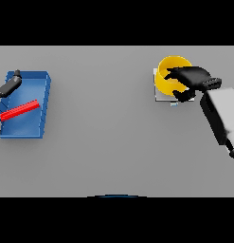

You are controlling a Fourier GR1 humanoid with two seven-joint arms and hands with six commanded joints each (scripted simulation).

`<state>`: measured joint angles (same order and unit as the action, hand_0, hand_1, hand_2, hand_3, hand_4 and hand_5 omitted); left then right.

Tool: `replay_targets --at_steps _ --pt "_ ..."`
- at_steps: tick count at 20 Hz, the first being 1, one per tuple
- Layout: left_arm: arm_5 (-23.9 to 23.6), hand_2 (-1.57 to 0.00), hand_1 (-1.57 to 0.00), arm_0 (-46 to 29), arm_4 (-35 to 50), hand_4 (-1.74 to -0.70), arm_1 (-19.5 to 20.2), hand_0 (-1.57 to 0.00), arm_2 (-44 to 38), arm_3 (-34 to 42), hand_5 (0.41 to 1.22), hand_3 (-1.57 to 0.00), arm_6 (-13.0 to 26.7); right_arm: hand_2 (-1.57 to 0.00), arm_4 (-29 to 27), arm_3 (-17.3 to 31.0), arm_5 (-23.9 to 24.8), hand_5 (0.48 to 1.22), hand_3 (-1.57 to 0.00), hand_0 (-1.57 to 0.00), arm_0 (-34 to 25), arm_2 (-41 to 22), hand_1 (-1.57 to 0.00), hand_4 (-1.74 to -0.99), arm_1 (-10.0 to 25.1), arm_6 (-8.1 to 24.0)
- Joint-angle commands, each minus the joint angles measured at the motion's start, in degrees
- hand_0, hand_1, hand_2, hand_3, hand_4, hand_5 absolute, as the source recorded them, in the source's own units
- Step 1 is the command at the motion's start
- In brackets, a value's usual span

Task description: Pick up the red beaker and tilt it to pour out 1 green nut into yellow bowl. Pick up the yellow bowl and place it on the metallic measuring scale.

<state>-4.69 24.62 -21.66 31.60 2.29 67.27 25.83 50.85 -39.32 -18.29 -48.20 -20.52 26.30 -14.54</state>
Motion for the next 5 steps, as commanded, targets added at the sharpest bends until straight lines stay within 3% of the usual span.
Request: replay_targets --at_steps 1,5 --pt "0.1 0.0 0.0 0.1 0.0 -0.72 0.1 0.0 -0.1 -0.3 0.664 0.0 0.1 -0.06 -0.2 -0.6 -0.5 0.786 -0.24 -0.05 0.4 0.0 -0.05 -1.518 0.1 0.3" --pt "0.4 0.0 0.0 0.6 -0.2 -0.73 -0.5 0.0 0.5 -0.1 0.665 0.0 0.6 -0.03 0.1 1.3 -1.0 0.738 -0.15 -0.02 0.0 0.0 -0.02 -1.478 -0.4 1.9"
